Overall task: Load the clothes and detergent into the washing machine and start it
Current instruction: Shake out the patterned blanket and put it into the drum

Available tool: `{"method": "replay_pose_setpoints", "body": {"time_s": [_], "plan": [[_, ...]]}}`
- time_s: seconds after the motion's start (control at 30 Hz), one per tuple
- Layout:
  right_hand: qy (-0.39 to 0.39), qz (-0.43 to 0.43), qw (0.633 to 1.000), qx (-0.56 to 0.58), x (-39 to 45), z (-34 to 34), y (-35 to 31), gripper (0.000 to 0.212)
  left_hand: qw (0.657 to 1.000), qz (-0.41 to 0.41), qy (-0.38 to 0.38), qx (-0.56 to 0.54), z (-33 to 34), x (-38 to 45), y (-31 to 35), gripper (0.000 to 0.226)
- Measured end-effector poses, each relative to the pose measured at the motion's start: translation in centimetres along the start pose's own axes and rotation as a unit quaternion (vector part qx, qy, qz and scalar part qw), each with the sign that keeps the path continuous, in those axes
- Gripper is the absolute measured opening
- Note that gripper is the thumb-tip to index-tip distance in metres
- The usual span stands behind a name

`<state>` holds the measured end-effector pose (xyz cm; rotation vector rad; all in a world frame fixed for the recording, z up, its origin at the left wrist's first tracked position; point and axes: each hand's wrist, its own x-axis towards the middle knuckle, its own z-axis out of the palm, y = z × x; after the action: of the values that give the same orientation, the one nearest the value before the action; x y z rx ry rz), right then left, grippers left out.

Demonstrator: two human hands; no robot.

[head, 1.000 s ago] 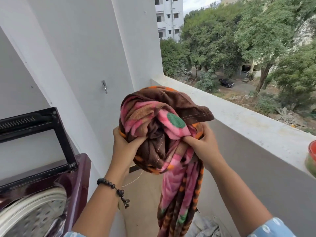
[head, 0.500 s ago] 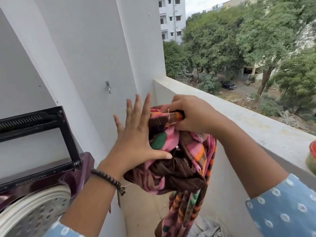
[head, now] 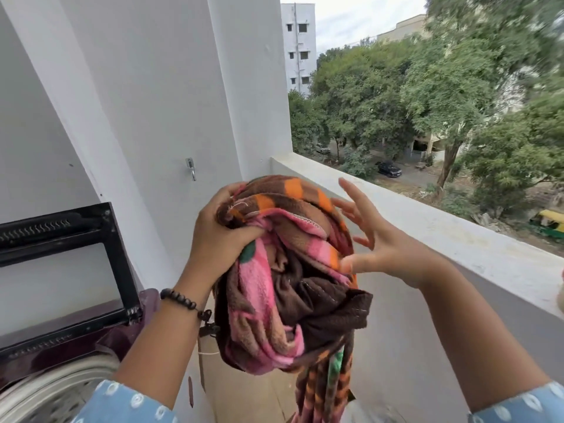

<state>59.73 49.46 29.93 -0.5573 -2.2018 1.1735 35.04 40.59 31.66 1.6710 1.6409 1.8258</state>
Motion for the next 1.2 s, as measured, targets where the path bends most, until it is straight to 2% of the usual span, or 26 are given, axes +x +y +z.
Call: {"method": "replay_pose_setpoints", "body": {"time_s": [0.1,0.17,0.23,0.37,0.57,0.7,0.83,0.9,0.97,1.03,1.1,1.2], "plan": [[-0.099,0.050,0.993,0.050,-1.1,2.2,2.3,0.137,0.996,-0.039,0.049,-0.056,-2.0,0.9,-1.2,0.058],[-0.126,0.048,0.988,0.073,-1.1,4.1,2.9,0.140,0.993,-0.058,0.057,-0.088,-2.8,1.3,-1.7,0.057],[-0.088,0.046,0.991,0.084,-0.3,5.9,2.9,0.142,0.990,-0.071,0.048,-0.108,-3.4,1.4,-2.1,0.054],[0.056,0.041,0.995,0.076,2.7,8.4,2.5,0.136,0.987,-0.076,0.000,-0.144,-4.1,1.1,-2.7,0.051],[0.164,0.043,0.983,-0.066,6.3,11.2,2.2,0.119,0.979,-0.072,-0.027,-0.191,-5.9,1.1,-3.7,0.046],[0.261,-0.018,0.960,-0.100,8.0,12.2,1.8,0.075,0.991,-0.068,-0.040,-0.112,-7.9,0.9,-4.3,0.057],[0.310,-0.042,0.925,-0.215,9.4,11.2,-1.4,0.039,0.992,-0.083,-0.062,-0.067,-9.8,-0.1,-5.4,0.074],[0.302,-0.062,0.907,-0.285,10.2,10.7,-3.3,0.031,0.990,-0.086,-0.092,-0.056,-10.7,-0.3,-5.9,0.085],[0.281,-0.083,0.885,-0.362,11.1,10.3,-4.9,0.032,0.990,-0.071,-0.116,-0.029,-11.4,-0.1,-6.2,0.097],[0.256,-0.107,0.853,-0.442,11.8,10.3,-6.2,0.036,0.989,-0.053,-0.139,0.020,-12.0,0.3,-5.6,0.123],[0.229,-0.136,0.817,-0.512,12.5,10.8,-7.2,0.033,0.981,-0.024,-0.155,0.113,-12.4,0.8,-4.5,0.141],[0.173,-0.181,0.769,-0.589,13.3,12.3,-8.5,0.023,0.947,0.048,-0.178,0.264,-11.9,1.5,-2.7,0.150]]}}
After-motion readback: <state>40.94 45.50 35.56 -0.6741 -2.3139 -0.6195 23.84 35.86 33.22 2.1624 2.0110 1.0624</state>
